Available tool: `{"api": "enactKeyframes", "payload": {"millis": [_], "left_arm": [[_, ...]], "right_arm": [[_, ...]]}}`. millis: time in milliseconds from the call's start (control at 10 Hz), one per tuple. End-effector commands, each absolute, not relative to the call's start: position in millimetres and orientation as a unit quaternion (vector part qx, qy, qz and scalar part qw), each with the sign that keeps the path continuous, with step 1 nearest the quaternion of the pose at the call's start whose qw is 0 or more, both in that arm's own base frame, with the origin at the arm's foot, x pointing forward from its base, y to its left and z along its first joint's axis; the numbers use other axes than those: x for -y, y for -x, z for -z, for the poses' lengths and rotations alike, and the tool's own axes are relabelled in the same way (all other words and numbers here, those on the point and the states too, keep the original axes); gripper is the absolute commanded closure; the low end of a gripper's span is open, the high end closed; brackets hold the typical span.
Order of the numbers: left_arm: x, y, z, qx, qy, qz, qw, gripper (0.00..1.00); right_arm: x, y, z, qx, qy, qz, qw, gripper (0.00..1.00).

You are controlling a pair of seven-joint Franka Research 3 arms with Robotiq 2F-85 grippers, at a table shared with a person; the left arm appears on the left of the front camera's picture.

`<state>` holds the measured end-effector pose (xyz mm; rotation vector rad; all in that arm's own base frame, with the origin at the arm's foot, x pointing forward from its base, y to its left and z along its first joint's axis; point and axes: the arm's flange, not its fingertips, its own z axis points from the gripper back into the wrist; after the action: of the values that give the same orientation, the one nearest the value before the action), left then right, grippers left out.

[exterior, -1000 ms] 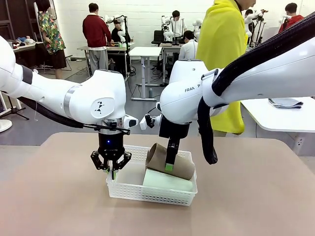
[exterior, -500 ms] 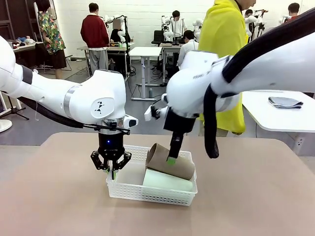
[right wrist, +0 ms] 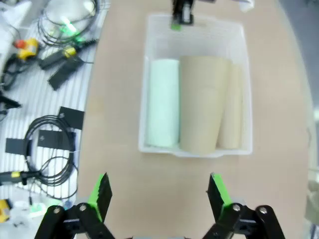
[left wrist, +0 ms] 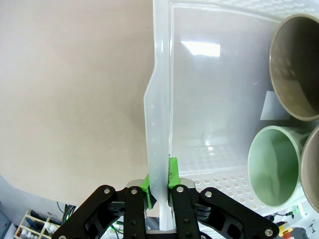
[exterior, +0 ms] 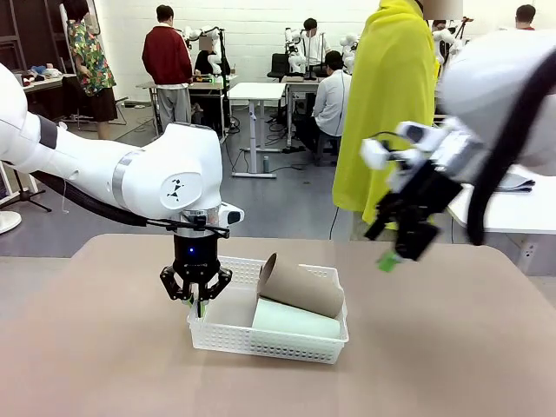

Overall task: Clean and organize the cups into the basket.
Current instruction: Pick up the Reusable plastic cup from the right side of the table and stack it inside the Organizing basket in the center of the table.

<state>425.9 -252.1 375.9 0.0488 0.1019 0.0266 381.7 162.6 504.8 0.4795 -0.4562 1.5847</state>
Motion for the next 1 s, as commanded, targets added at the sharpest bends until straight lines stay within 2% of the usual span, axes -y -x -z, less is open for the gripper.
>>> {"api": "enactKeyframes", "payload": {"millis": [0, 200, 300, 400, 900], "left_arm": [[251, -426, -379, -0.046, -0.025, -0.014, 0.999, 1.0], [251, -426, -379, -0.046, -0.025, -0.014, 0.999, 1.0], [251, -426, -379, -0.046, -0.025, -0.014, 0.999, 1.0], [251, -426, -379, -0.046, -0.025, -0.014, 0.999, 1.0], [251, -426, -379, -0.046, -0.025, -0.014, 0.999, 1.0]], "right_arm": [[-112, -370, -486, 0.236, -0.254, -0.706, 0.617, 0.0], [-94, -366, -475, 0.274, -0.261, -0.69, 0.617, 0.0], [-105, -372, -469, 0.259, -0.22, -0.627, 0.701, 0.0], [-87, -365, -486, 0.259, -0.251, -0.699, 0.618, 0.0], [-89, -364, -485, 0.258, -0.249, -0.691, 0.628, 0.0]]}}
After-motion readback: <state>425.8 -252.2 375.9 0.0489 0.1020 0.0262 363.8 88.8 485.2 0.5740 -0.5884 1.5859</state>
